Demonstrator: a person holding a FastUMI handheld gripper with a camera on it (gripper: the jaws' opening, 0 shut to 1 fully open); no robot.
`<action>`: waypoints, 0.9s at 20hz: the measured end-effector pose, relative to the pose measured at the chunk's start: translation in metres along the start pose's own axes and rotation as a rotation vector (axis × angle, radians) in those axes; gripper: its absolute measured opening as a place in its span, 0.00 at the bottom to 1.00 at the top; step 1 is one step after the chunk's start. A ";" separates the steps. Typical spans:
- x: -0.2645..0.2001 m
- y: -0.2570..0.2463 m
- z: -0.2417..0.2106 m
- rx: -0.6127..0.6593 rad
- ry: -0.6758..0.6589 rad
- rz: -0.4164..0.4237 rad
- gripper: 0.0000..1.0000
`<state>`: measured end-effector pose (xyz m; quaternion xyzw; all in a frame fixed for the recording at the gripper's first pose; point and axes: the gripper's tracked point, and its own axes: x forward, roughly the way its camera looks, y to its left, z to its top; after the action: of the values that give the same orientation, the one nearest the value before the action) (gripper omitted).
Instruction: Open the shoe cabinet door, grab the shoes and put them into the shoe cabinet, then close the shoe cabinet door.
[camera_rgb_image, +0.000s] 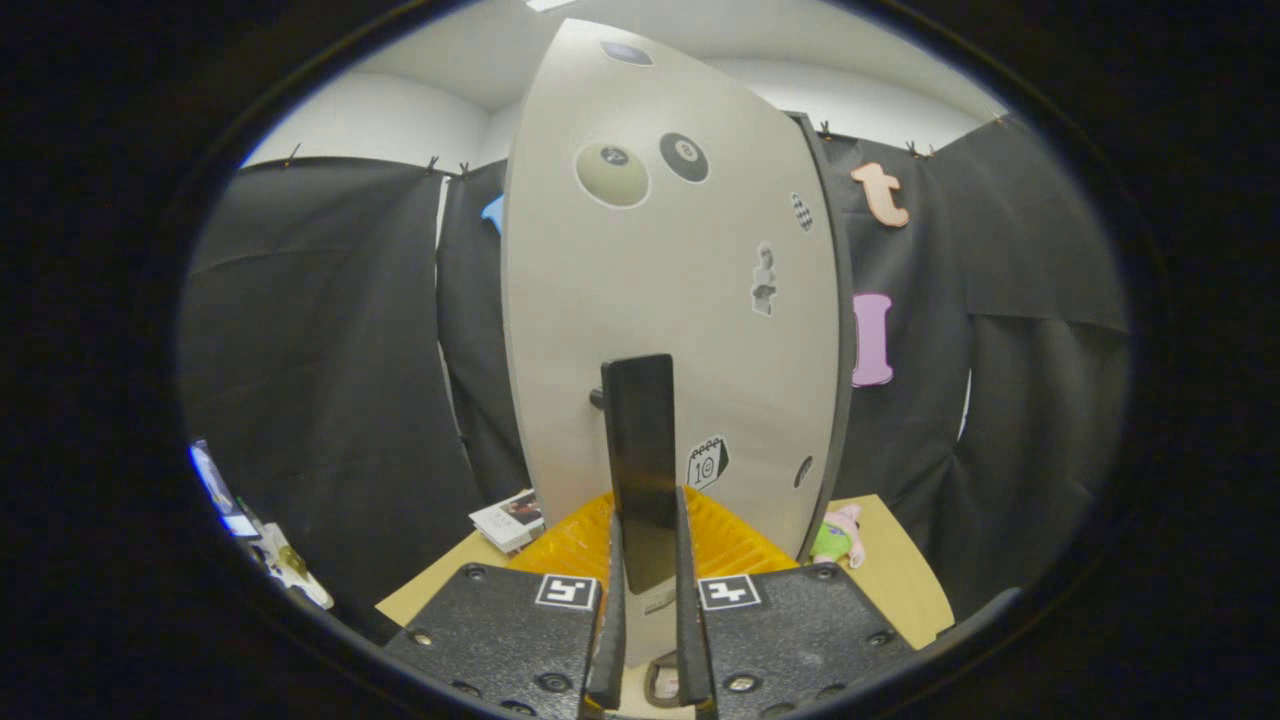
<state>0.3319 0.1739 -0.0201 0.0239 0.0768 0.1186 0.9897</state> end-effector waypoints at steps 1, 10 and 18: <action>-0.003 -0.002 -0.001 0.004 0.002 0.000 0.24; -0.020 -0.028 -0.002 -0.015 0.024 -0.015 0.17; -0.028 -0.055 0.000 -0.024 0.031 -0.064 0.11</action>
<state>0.3178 0.1140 -0.0201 0.0075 0.0913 0.0880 0.9919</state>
